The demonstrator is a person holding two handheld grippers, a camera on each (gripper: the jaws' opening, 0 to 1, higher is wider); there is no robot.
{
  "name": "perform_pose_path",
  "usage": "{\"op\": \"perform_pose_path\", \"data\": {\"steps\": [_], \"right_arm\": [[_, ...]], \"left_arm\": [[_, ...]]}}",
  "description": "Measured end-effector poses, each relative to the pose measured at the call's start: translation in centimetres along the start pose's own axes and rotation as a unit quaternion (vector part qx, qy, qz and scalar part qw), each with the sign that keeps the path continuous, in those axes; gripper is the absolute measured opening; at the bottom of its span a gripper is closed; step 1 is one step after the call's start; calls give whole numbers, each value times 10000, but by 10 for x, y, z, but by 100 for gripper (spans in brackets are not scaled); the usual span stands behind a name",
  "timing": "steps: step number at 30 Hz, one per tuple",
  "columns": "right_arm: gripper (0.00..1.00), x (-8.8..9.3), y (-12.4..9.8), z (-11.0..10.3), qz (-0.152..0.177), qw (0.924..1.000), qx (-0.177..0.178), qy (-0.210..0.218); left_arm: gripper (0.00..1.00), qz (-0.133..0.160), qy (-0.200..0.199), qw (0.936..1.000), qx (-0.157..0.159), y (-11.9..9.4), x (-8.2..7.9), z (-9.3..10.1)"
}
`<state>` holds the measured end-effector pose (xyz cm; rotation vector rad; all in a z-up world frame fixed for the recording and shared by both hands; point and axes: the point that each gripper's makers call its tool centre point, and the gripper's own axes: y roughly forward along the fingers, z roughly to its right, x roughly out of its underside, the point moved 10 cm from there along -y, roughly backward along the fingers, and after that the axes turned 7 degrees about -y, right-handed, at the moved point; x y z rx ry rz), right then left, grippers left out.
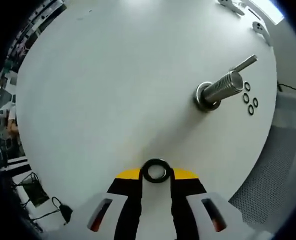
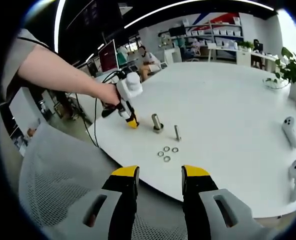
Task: Place the washer onto the threaded stud by aligning its center hole with the stud, sliding it down to the base, and recovering from edge contact or off-axis alignment until the washer reaches the visible bottom stop.
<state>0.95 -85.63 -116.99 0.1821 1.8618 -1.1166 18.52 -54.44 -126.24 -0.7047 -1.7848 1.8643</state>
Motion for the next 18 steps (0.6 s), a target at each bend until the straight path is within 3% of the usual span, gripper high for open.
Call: {"op": "perform_pose_path", "data": {"steps": [7,18], "right_arm": [[36,0,0,0,-14,10000,5,8],[36,0,0,1,21,10000,31,31]], "left_arm": [[19,172,288,9994,-1,-8,-9,8],[19,639,1049,9924,63,-46,-36,27]]}}
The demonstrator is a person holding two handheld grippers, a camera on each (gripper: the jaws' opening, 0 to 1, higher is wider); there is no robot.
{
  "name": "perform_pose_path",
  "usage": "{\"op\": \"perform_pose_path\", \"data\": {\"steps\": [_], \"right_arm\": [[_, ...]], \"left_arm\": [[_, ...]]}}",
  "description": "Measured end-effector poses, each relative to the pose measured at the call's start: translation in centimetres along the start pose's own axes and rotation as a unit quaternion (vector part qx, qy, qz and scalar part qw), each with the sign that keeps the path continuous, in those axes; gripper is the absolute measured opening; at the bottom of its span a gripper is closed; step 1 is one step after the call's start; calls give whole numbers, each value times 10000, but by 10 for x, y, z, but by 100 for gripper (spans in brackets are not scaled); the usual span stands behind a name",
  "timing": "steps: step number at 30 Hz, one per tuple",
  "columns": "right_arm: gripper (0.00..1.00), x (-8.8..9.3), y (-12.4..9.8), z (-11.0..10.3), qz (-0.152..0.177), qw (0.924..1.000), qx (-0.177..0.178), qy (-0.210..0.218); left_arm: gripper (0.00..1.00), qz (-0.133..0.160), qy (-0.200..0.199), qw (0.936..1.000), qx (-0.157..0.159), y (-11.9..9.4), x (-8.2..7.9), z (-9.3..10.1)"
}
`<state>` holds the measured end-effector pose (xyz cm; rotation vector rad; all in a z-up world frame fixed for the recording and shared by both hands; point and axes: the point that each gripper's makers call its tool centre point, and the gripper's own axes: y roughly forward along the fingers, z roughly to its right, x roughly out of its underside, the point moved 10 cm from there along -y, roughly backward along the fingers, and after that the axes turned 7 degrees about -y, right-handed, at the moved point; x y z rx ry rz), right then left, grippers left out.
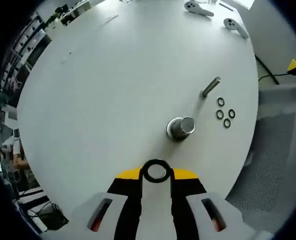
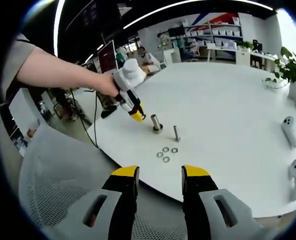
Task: Place the washer onto the threaded stud by aligning its center hole with the stud, sliding it down to the base, and recovering from edge contact or off-axis alignment until the washer reaches the visible bottom stop.
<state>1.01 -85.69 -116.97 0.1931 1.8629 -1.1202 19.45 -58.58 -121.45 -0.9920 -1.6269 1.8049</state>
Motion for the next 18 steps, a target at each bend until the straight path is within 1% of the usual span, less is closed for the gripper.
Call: {"op": "perform_pose_path", "data": {"steps": [6,12,16,18], "right_arm": [[36,0,0,0,7,10000,-7,-4],[36,-1,-1,-1,27,10000,-18,-6],[36,-1,-1,-1,45,10000,-11,-5],[36,-1,-1,-1,50,10000,-14,-2]], "left_arm": [[19,155,335,9993,13,-15,-17,8],[19,231,510,9984,40,-26,-29,15],[19,288,524,9981,141,-28,-36,20],[19,262,623,9976,131,-27,-40,24]]}}
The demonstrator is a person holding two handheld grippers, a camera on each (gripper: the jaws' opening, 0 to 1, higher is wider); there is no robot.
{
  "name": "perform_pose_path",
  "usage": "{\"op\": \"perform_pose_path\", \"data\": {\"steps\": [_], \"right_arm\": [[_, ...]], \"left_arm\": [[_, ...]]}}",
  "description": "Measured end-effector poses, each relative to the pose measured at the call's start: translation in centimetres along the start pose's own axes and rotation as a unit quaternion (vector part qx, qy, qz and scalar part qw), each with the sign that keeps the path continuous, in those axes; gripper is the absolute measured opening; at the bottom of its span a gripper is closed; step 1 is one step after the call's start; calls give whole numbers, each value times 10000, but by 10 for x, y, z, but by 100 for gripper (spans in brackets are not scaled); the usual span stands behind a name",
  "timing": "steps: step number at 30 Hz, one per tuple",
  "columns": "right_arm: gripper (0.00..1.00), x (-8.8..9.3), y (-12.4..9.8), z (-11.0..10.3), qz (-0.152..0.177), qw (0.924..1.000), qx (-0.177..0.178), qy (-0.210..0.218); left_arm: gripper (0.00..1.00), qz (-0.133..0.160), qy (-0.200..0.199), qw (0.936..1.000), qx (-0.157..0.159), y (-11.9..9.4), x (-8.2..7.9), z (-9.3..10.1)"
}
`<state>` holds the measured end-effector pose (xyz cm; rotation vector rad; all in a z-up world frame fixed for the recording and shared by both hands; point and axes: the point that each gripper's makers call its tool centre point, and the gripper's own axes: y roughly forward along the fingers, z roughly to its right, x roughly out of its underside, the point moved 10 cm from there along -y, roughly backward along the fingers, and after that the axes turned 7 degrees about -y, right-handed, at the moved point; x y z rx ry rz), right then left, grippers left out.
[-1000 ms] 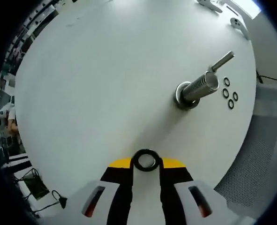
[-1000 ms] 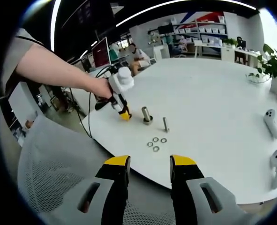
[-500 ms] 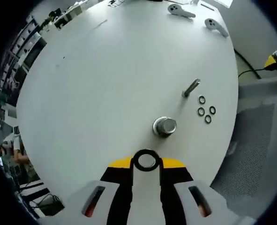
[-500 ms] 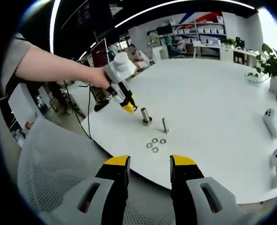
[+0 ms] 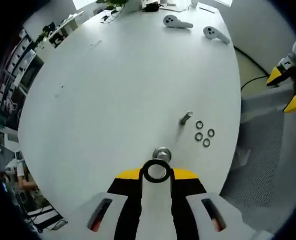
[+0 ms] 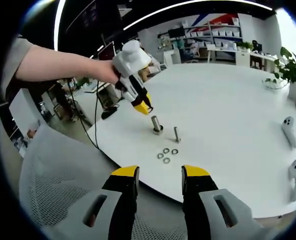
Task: Place the washer onto the threaded stud by aligning its center hole with the stud, sliding it down to the base, and recovering from edge contact or off-axis alignment until the washer reaches the visible bottom stop.
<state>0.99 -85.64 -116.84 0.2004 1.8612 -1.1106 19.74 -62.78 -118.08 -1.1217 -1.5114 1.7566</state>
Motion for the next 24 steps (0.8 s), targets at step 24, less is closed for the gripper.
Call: {"op": "perform_pose_path", "data": {"steps": [24], "right_arm": [[36,-1,-1,1,84,10000,20,29]], "left_arm": [[19,-453,598,9972,-5,37,-9,3]]}}
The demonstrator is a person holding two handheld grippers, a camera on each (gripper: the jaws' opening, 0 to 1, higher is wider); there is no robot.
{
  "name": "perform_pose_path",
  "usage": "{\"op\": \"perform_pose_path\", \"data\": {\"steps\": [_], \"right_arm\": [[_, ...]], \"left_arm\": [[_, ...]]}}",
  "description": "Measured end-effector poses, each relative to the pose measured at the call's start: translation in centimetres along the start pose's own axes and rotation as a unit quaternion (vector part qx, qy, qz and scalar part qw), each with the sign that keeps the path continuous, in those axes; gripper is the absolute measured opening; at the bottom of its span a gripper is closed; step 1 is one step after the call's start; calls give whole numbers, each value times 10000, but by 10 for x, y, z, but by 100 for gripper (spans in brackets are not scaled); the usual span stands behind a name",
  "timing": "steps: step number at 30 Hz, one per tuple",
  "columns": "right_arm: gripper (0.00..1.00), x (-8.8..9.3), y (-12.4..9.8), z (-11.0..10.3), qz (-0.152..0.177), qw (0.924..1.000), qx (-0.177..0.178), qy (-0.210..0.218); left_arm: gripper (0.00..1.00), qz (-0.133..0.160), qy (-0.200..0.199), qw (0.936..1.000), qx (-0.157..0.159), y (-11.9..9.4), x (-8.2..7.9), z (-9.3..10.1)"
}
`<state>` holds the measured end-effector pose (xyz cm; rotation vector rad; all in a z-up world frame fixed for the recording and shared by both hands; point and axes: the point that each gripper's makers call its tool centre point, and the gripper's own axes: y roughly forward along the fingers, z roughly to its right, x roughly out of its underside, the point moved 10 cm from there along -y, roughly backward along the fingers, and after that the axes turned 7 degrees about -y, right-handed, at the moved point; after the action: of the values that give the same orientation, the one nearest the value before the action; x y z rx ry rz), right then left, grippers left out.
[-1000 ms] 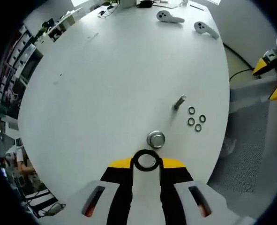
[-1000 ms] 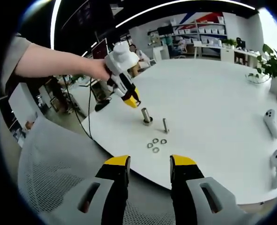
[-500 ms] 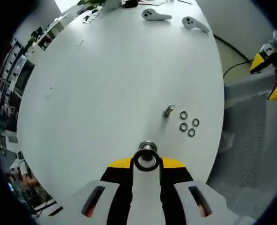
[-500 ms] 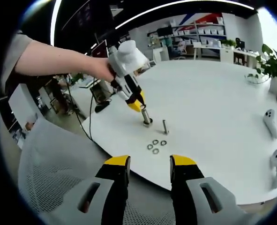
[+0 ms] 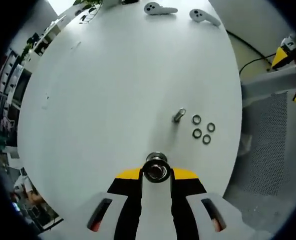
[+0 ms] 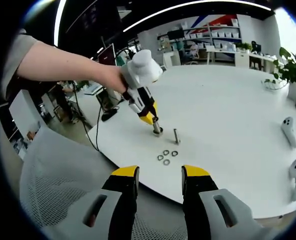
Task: Place the washer onto the threaded stud by aligning its center hole with the stud, sliding it down to the base, and recovering from edge contact or off-axis alignment until the washer reaches the visible bottom stop.
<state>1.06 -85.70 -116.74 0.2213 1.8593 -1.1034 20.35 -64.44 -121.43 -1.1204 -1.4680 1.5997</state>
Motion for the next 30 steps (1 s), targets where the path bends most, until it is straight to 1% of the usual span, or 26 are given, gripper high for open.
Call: {"op": "perform_pose_path", "data": {"steps": [3,8,12,17,22,24,25,26,30], "right_arm": [[36,0,0,0,-11,10000,-6,-7],[36,0,0,0,-10,10000,-4,-18],[36,0,0,0,7,10000,6,-7],[36,0,0,0,1,10000,2,-9],[36,1,0,0,-22,10000,-5,-17],[36,0,0,0,-16,10000,-2,-11],[36,1,0,0,-19,10000,-3,-11],[36,1,0,0,-22,10000,-4,-10],[36,0,0,0,-30,10000,-18,-27]], "left_arm": [[19,-57,8,10000,8,7,-1,-1],[19,-174,144,9997,-49,21,-1,-1],[19,-173,74,9998,-23,27,-1,-1],[19,-217,112,9997,-57,36,0,-1],[19,-239,65,9997,-52,45,2,2],[20,-234,15,9997,-40,44,1,1],[20,-181,-46,9998,-40,43,-1,1],[20,-220,-89,9997,-21,43,0,1],[20,-177,-156,9997,25,43,1,-1]]}}
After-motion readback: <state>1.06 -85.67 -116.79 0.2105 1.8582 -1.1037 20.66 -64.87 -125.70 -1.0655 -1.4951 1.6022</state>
